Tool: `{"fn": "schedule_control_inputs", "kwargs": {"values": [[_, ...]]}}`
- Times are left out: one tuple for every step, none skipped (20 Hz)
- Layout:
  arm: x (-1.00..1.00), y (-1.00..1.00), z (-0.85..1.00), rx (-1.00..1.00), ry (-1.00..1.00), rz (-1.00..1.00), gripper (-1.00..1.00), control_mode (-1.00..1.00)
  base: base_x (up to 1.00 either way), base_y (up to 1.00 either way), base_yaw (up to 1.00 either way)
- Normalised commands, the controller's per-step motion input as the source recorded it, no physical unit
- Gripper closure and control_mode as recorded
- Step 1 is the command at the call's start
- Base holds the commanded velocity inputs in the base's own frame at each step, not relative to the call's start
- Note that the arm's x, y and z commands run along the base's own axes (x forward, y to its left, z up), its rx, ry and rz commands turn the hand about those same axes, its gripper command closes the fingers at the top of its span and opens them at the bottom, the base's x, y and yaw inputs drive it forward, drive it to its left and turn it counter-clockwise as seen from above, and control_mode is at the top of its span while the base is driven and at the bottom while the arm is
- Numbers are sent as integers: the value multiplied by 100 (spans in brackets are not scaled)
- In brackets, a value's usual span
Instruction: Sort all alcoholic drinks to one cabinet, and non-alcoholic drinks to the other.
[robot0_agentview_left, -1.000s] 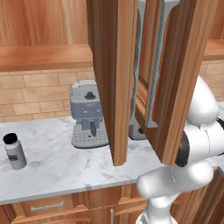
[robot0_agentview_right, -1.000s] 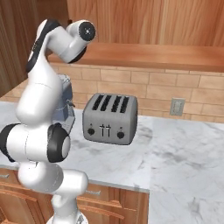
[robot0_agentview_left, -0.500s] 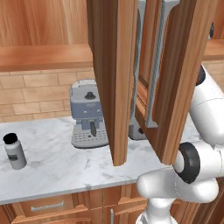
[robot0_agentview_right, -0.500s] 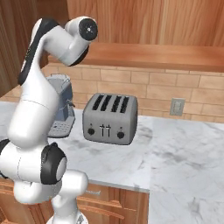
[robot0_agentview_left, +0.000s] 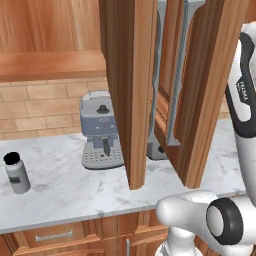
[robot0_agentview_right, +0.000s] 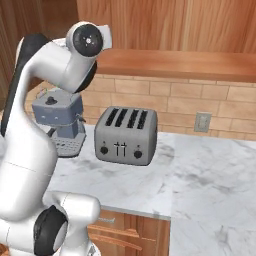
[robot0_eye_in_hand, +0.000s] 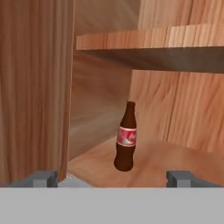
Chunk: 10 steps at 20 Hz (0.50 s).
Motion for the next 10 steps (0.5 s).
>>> {"fn": "schedule_control_inputs", "kwargs": {"values": [[-100, -18, -6, 0, 3, -23, -100, -100, 0, 0, 0], [-100, -17, -12, 0, 8, -27, -100, -100, 0, 0, 0], [-100, -21, -15, 0, 12, -31, -100, -100, 0, 0, 0], [-100, -16, -14, 0, 14, -34, -100, -100, 0, 0, 0], [-100, -11, -11, 0, 15, -37, -100, -100, 0, 0, 0], [-100, -9, -6, 0, 17, -39, -100, -100, 0, 0, 0], [-100, -12, -4, 0, 15, -39, -100, -100, 0, 0, 0], [-100, -13, -1, 0, 17, -38, -100, -100, 0, 0, 0], [-100, -17, 0, 0, 18, -37, -100, -100, 0, 0, 0], [-100, -27, 0, 0, 20, -36, -100, -100, 0, 0, 0]]}}
